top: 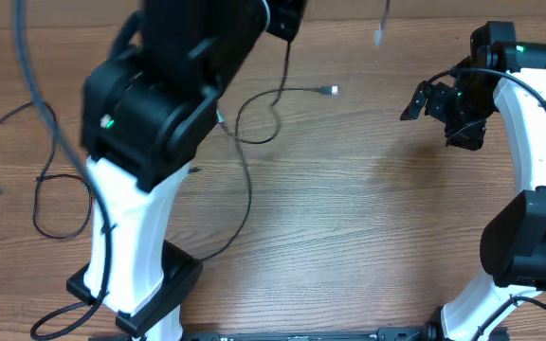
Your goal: Untangle cables
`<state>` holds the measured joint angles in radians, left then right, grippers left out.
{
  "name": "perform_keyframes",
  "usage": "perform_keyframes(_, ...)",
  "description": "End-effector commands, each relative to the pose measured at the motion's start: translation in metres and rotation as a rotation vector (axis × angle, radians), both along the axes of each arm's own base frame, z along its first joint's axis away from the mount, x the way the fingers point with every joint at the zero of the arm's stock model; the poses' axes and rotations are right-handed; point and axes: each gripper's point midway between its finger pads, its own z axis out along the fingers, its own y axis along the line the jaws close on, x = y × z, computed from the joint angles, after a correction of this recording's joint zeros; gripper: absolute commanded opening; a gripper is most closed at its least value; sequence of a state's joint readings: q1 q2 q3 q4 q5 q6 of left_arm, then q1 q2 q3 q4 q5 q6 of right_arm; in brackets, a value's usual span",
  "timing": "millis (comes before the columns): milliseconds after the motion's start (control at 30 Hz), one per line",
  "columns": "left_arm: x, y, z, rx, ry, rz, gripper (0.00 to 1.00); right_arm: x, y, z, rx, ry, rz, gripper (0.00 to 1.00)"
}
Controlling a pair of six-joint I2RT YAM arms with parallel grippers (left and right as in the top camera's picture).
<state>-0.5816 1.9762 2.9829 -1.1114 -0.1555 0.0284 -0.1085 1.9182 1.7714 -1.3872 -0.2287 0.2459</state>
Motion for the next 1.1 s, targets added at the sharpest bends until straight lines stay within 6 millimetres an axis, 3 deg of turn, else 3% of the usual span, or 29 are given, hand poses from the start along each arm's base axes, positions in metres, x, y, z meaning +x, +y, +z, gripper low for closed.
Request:
perform_keyframes(0, -0.019, 0.023, 0.043, -0.081, -0.116, 0.043, 0.04, 0.0, 0.001, -0.002, -0.004, 0.006, 0.015, 1.0)
perform_keyframes(133, -0.029, 0.057, 0.08, -0.097, -0.248, 0.153, 0.04, -0.002, 0.001, -0.002, -0.003, 0.014, 0.015, 1.0)
perform_keyframes(233, -0.03, 0.093, 0.093, -0.087, -0.294, 0.284, 0.04, -0.003, 0.001, -0.002, -0.003, 0.016, 0.015, 1.0)
perform_keyframes(433, -0.012, 0.156, 0.078, -0.024, -0.246, 0.474, 0.04, -0.003, 0.001, -0.002, -0.003, 0.016, 0.015, 1.0)
perform_keyframes(567, 0.004, 0.217, 0.055, 0.014, -0.165, 0.634, 0.04, -0.005, 0.001, -0.002, -0.002, 0.024, 0.015, 1.0)
perform_keyframes(633, 0.013, 0.257, 0.039, 0.003, -0.108, 0.742, 0.04, -0.005, 0.001, -0.002, -0.002, 0.024, 0.015, 1.0)
perform_keyframes(833, 0.035, 0.343, -0.02, 0.027, 0.078, 0.949, 0.04, -0.005, 0.001, -0.002, -0.001, 0.025, 0.015, 1.0)
perform_keyframes(933, 0.055, 0.367, -0.068, 0.052, 0.215, 0.947, 0.04, -0.005, 0.001, -0.002, 0.0, 0.024, 0.014, 1.0)
perform_keyframes(1067, 0.082, 0.377, -0.14, 0.086, 0.395, 0.925, 0.04, -0.005, 0.004, -0.002, 0.018, 0.023, 0.016, 1.0)
